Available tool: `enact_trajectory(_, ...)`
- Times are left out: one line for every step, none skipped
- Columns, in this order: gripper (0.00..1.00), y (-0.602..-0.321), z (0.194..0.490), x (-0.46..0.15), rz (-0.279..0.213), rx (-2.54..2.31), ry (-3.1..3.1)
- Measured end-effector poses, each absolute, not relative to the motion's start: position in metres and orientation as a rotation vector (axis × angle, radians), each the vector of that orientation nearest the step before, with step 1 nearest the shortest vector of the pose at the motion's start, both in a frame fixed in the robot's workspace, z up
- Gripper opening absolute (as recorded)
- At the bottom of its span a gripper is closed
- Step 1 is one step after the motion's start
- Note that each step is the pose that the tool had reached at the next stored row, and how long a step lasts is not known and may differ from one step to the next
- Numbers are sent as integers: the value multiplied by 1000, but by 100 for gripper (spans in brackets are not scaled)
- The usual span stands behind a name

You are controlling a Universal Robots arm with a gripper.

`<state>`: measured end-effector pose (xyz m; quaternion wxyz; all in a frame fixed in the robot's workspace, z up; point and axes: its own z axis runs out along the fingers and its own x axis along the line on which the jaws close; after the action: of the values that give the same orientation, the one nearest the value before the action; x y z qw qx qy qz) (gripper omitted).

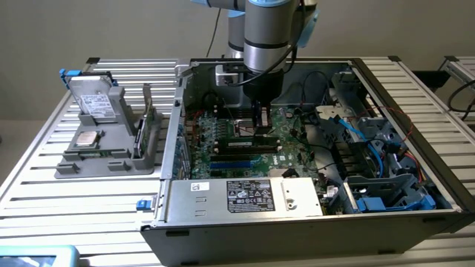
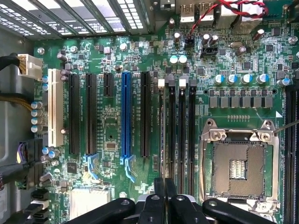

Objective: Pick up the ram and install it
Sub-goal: 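Insert the ram into the slot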

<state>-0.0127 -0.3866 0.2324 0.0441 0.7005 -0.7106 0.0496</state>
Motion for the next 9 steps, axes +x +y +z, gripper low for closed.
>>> enact_trajectory(12, -387, 232, -13, 152, 2141, -2172)
enact_trajectory(12, -387, 232, -12, 152, 2141, -2172)
enact_trajectory(12, -387, 232, -12, 152, 2141, -2172)
enact_trajectory(12, -387, 232, -12, 153, 2141, -2172)
enact_trajectory(12, -387, 232, -12, 155, 2141, -2172)
enact_trajectory(12, -387, 232, -12, 156, 2141, -2172)
enact_trajectory(12, -387, 232, -12, 157, 2141, -2172)
enact_trajectory(12, -387, 232, -12, 158, 2141, -2173)
enact_trajectory(12, -387, 232, -12, 158, 2141, -2173)
